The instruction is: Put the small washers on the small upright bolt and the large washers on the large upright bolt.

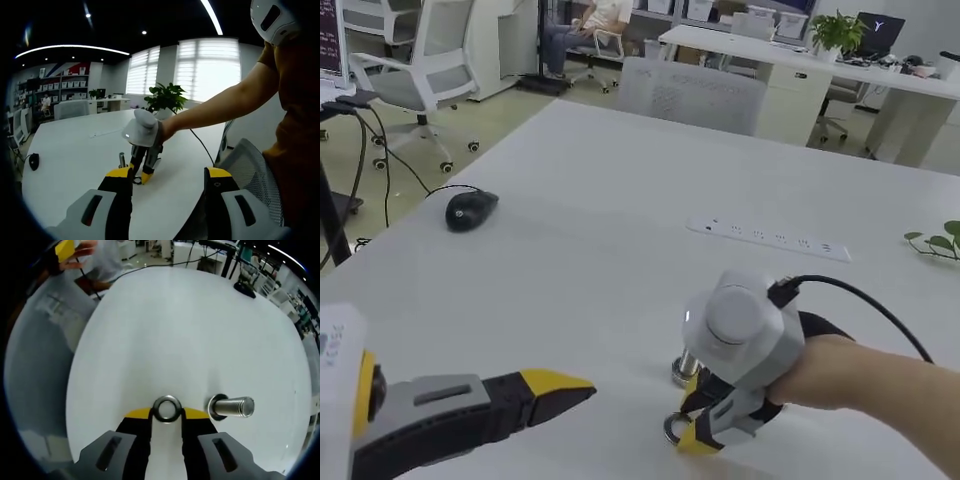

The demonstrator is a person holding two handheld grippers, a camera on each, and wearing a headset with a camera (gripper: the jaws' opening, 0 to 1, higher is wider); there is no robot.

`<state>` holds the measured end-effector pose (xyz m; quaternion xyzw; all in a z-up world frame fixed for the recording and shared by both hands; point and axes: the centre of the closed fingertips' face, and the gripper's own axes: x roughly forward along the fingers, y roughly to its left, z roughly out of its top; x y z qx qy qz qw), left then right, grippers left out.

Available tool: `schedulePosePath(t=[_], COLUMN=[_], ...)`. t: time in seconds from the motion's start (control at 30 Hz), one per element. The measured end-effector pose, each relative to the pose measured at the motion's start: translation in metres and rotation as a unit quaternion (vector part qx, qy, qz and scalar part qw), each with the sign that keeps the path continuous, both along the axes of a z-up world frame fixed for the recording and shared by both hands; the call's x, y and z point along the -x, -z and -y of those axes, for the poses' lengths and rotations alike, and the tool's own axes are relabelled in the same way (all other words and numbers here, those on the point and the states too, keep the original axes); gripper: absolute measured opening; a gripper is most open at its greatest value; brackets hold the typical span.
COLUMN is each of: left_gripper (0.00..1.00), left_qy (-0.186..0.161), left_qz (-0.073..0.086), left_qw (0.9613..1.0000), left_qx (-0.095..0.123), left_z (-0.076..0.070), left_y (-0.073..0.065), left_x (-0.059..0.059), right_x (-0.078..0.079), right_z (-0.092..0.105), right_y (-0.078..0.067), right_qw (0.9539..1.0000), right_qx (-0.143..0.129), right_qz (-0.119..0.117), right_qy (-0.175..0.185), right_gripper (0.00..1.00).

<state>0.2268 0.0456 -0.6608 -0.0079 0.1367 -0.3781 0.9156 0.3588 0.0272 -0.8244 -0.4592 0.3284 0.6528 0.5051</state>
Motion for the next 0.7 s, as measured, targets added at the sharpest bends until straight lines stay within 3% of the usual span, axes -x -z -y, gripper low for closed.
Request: schedulePosePath(t=[0.33,0.7], left_gripper=[0.57,0.57], left_qy=[0.001,0.014], left_qz=[-0.004,-0.002], left_qw=[1.0000,0.9999], left_qx=[-0.003,-0.003], left_z=[0.001,0.007], left_y=[0.003,0.001], left_x=[0.002,0.000], right_x=[-0.007,-0.030], right_z=[0.004,0.008], right_y=[-0.019,-0.057], right_qw=[0.9999,0.9983], right_qx=[-0.008,-0.022], right_qz=[0.015,0.054], right_qy=[0.000,0.005], right_gripper=[0.22,0.22])
